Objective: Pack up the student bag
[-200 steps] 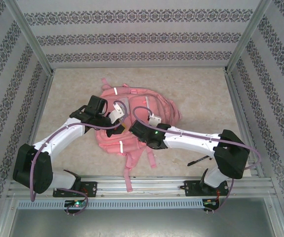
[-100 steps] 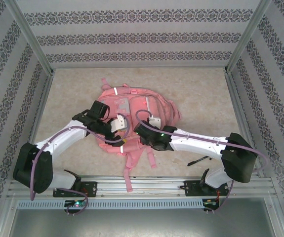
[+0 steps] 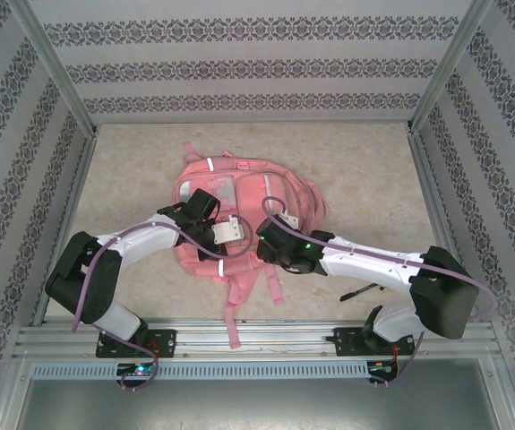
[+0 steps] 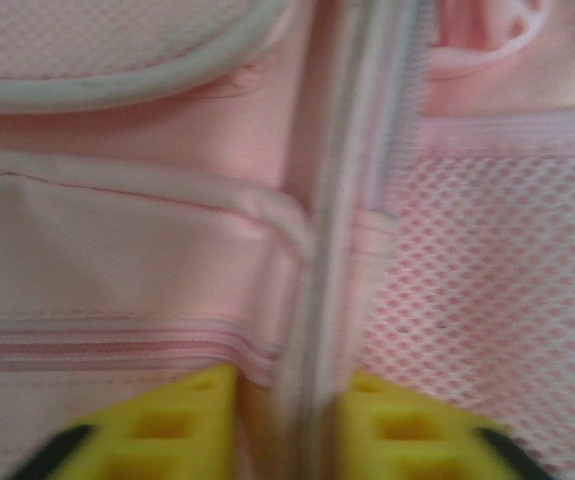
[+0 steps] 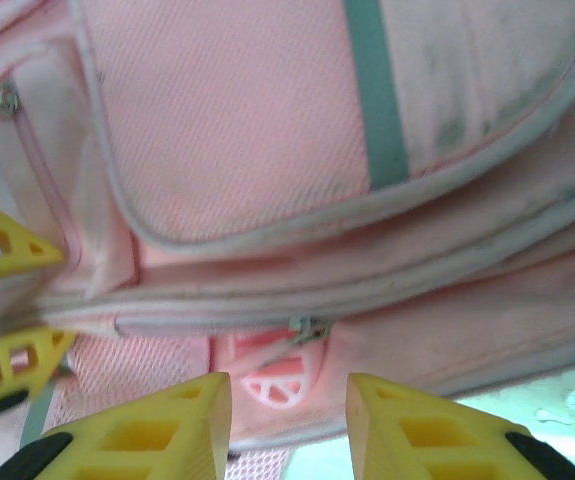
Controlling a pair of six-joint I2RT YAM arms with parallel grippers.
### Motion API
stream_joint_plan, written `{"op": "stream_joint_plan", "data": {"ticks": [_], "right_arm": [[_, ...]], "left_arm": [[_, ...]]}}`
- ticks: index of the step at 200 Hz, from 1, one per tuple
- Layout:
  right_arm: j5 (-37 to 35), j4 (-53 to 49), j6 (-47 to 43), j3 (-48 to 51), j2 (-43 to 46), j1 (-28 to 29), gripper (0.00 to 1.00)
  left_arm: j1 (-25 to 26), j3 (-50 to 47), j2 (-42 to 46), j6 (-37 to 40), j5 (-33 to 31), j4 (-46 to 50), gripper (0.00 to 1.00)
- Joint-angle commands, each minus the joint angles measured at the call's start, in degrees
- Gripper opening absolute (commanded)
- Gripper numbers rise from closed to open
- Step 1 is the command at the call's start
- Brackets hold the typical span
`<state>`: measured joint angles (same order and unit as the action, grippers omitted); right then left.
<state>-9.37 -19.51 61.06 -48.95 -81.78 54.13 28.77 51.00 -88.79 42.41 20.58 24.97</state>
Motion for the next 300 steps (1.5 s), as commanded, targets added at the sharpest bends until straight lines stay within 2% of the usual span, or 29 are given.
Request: {"op": "stream_joint_plan", "data": {"ticks": [1, 45, 86, 114, 166, 197, 258, 300], "right_arm": [[2.0, 1.5, -0.6, 0.1, -1.7, 0.2, 0.36], [-2.1, -5.3, 0.8, -4.5, -3.5, 0.2, 0.44], [-8.3, -9.0, 0.7, -8.3, -6.3, 1.3, 0.49], [-15.3, -13.3, 0.2, -12.4, -10.2, 3.2, 0.48], [-20.1, -16.9, 2.0, -12.9, -13.1, 4.1, 0.37], [-20.3, -17.9, 2.4, -12.1, -11.8, 4.1, 0.32], [-17.8, -20.7, -0.1, -12.2, -7.8, 4.1, 0.3], [-16.0, -19.6, -1.8, -13.3, -9.7, 4.2, 0.28]], "left_arm": [[0.0, 3.1, -0.5, 0.0, -2.3, 5.2, 0.0], [0.0, 7.4, 3.6, 0.9, 6.0, 12.5, 0.0], [-0.5, 9.0, 3.5, -0.4, 9.7, 14.0, 0.0], [-1.5, 8.8, 3.3, -1.4, 14.5, 12.8, 0.0], [-3.1, 9.0, 3.7, -0.7, 18.4, 11.8, 0.0], [-3.5, 8.9, 3.3, 0.5, 18.0, 12.1, 0.0], [-3.9, 8.2, 3.2, 1.8, 16.8, 12.6, 0.0], [-3.9, 8.0, 3.2, 1.8, 17.6, 12.0, 0.0]]}}
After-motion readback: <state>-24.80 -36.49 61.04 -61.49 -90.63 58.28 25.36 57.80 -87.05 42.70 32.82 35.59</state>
